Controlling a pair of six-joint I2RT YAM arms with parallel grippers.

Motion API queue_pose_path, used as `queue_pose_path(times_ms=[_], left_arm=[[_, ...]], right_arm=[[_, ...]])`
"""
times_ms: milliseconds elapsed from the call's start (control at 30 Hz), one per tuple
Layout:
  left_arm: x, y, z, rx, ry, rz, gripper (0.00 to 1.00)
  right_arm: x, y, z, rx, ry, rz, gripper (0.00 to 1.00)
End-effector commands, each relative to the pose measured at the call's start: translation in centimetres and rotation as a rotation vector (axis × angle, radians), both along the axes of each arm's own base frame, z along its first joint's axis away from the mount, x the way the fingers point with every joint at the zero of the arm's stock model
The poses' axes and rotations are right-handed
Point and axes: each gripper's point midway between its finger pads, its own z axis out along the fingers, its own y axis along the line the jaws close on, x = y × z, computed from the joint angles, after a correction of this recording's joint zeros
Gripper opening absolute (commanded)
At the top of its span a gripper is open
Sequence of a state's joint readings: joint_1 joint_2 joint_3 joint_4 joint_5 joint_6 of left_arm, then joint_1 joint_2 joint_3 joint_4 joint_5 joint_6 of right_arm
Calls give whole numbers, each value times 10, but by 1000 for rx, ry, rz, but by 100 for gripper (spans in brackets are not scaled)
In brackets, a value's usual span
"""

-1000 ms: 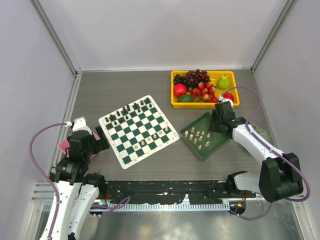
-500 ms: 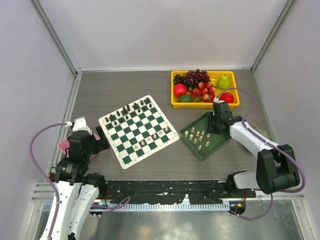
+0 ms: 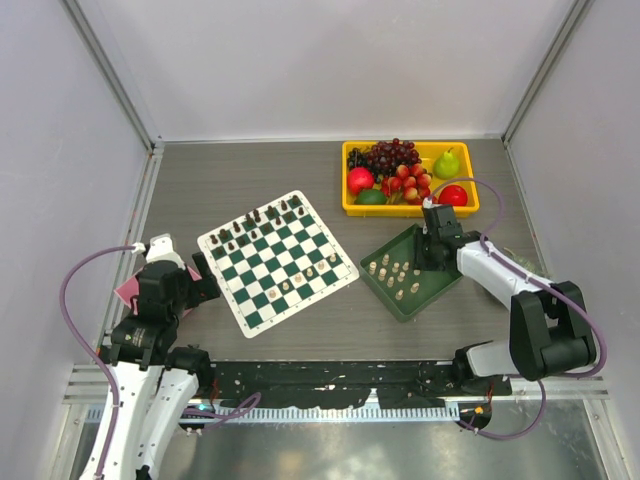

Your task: Set up the chess pieces on the board

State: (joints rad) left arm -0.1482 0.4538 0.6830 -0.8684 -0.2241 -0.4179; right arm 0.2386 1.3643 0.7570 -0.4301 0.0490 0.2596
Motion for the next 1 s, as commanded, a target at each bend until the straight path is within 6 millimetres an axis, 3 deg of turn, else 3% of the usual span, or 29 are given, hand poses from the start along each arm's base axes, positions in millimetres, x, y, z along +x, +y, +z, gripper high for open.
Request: queue_pose_path(times_ms=[0,400,767,967], left_arm=[[6,0,8,-17,-49,12,99],[6,0,8,-15,-43,13,99],[6,-1,7,-15,-41,10,99],[6,0,7,-16,-42,12,99]], right_arm=[[10,2,0,7,-25,6,36],[10,1,-6,-9,0,19,29],[16,-1,0,-14,-36,1,33],[16,1,0,-11,-34,7,26]])
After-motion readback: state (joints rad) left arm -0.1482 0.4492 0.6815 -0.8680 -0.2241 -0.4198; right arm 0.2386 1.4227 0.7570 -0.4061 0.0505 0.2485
